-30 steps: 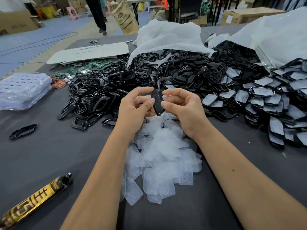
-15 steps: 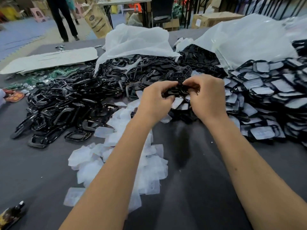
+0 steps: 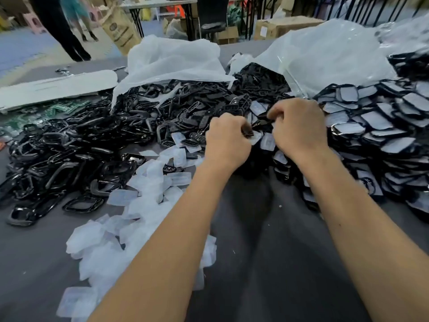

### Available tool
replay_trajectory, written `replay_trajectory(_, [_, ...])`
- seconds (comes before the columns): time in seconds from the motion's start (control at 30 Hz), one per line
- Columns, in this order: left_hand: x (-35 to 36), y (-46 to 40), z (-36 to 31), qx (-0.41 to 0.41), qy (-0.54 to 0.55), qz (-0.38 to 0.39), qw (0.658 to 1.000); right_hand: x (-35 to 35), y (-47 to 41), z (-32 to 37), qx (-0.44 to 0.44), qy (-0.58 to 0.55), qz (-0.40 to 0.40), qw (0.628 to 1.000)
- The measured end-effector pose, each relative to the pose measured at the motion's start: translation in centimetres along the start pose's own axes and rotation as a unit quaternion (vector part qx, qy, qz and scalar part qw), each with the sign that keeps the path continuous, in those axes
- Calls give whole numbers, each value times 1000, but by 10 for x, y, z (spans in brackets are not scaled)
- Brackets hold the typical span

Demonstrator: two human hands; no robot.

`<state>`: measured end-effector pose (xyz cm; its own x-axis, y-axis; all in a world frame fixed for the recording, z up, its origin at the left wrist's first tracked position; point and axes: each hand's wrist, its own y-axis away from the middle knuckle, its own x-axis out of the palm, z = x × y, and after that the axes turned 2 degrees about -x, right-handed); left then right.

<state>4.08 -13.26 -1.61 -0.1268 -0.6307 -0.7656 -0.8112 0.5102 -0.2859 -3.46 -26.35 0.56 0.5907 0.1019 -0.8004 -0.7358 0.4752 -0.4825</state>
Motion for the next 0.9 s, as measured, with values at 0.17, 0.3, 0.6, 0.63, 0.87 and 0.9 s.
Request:
replay_trajectory(0.17, [-28, 7, 30, -87, -70, -45, 993, 31, -11, 53, -121, 1, 83, 989])
replay_trajectory(0.3, [-41, 10, 53, -155, -165, -22, 974, 57, -13, 86, -170, 71, 176, 967])
replay_trajectory(0.6, [-60, 5, 90, -203, -204, -36, 957, 72, -23, 88, -158, 42, 133, 978])
replay_trajectory(0.63, [-61, 6, 94, -200, -207, -27, 957, 73, -22, 87, -154, 19, 116, 981])
replay_trajectory(0.87, [-79, 8, 112, -173, -177, -54, 967, 76, -2, 105, -16, -330, 0, 944])
replay_trajectory(0.9, [-82, 10, 114, -177, -166, -59, 968, 77, 3, 111, 37, -412, 26, 910])
